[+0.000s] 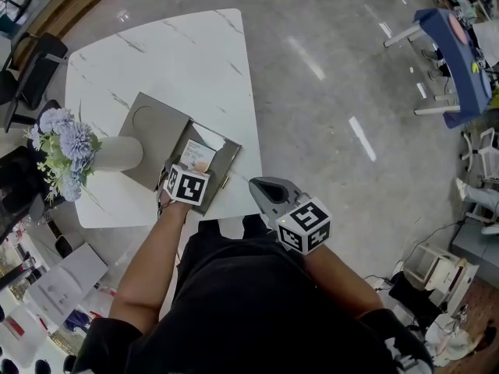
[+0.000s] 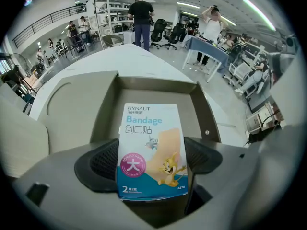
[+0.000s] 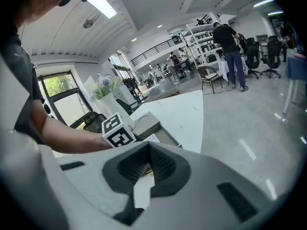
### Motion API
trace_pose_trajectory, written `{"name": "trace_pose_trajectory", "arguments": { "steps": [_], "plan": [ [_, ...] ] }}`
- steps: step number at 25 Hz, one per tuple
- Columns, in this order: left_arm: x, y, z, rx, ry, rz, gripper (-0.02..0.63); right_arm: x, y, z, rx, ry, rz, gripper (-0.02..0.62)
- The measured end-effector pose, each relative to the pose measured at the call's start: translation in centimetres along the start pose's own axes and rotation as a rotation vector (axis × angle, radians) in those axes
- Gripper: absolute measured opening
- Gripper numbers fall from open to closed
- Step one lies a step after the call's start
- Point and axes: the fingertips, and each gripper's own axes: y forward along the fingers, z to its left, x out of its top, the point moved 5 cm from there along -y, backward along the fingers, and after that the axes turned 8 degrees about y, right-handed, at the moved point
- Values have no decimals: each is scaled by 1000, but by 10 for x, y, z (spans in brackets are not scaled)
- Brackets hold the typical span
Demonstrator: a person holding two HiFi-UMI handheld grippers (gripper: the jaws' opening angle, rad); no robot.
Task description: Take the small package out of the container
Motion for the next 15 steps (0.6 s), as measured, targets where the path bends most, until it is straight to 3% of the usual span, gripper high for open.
{"name": "trace_pose_trajectory", "arguments": {
  "steps": [7,15],
  "plan": [
    [8,-15,-9,-9,37,-28,423,6,-9,5,-15,-10,-26,0],
    [28,-69,-5,8,58,-170,423,25,-15,24,-30,-63,-97,0]
  ]
}}
